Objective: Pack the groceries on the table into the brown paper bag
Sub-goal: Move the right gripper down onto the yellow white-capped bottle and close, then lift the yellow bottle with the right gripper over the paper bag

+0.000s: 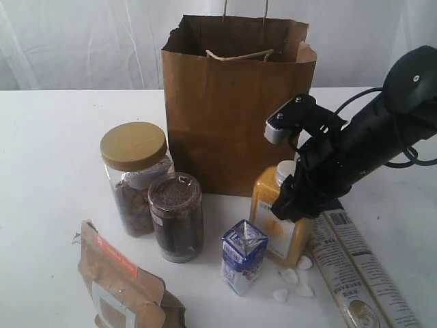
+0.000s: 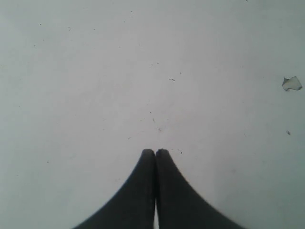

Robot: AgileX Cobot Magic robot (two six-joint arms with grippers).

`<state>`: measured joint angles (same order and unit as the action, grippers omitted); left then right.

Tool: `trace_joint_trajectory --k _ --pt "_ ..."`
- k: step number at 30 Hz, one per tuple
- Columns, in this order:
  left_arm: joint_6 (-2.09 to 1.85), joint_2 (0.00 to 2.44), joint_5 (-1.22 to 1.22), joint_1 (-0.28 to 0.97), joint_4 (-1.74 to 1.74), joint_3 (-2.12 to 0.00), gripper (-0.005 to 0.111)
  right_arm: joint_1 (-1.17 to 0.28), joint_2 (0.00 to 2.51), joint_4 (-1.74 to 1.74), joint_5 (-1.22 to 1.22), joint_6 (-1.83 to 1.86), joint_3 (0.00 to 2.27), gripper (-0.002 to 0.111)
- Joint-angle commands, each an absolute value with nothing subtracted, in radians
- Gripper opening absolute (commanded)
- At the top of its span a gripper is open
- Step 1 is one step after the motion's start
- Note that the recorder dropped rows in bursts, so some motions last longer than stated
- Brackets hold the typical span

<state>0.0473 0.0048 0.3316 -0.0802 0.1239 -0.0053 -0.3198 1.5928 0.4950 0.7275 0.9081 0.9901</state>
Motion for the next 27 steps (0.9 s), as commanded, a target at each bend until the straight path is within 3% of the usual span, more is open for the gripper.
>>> trace_joint_trajectory --k 1,8,27 --pt "0.047 0.0 0.367 -0.077 0.122 0.0 0.0 -0.32 1.594 0.499 0.748 0.918 0.986 0.044" --pt "0.047 0.0 0.367 -0.077 0.122 0.0 0.0 -0.32 1.594 0.499 0.776 0.912 0.989 0.03" --pt "0.047 0.0 0.367 -0.077 0.122 0.0 0.0 -0.32 1.295 0.503 0.944 0.842 1.088 0.03"
